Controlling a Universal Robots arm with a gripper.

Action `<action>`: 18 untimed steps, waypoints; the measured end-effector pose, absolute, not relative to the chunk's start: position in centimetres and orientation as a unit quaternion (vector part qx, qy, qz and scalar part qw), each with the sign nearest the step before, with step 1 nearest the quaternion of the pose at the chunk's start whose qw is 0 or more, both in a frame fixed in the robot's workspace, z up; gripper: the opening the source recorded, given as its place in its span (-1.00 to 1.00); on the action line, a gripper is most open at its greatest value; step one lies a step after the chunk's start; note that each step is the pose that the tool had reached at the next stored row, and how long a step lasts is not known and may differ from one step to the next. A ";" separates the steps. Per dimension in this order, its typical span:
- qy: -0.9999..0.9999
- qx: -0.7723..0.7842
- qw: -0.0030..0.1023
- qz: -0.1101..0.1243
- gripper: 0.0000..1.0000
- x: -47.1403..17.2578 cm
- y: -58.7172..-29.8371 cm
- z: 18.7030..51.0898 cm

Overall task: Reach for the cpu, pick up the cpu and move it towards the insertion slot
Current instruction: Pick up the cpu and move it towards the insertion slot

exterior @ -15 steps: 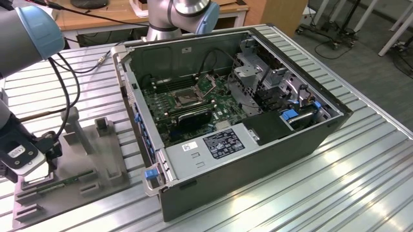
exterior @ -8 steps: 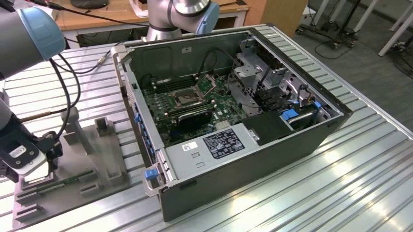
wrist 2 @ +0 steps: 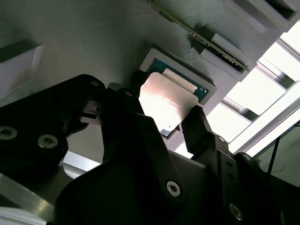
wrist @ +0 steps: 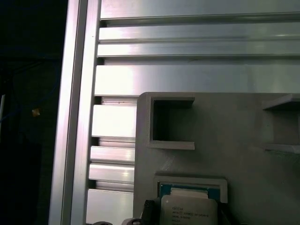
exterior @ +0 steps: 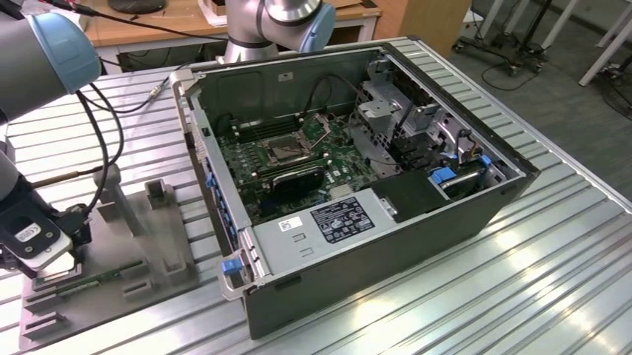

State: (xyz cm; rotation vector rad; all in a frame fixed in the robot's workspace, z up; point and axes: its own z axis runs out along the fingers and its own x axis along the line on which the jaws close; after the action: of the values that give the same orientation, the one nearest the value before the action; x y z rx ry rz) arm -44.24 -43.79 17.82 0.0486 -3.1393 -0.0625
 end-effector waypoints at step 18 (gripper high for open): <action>-1.000 0.015 0.001 -0.020 0.09 -44.2 -43.8 18.4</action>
State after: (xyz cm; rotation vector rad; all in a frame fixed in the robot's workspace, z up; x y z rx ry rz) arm -44.20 -43.79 18.39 0.0486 -3.1394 -0.0626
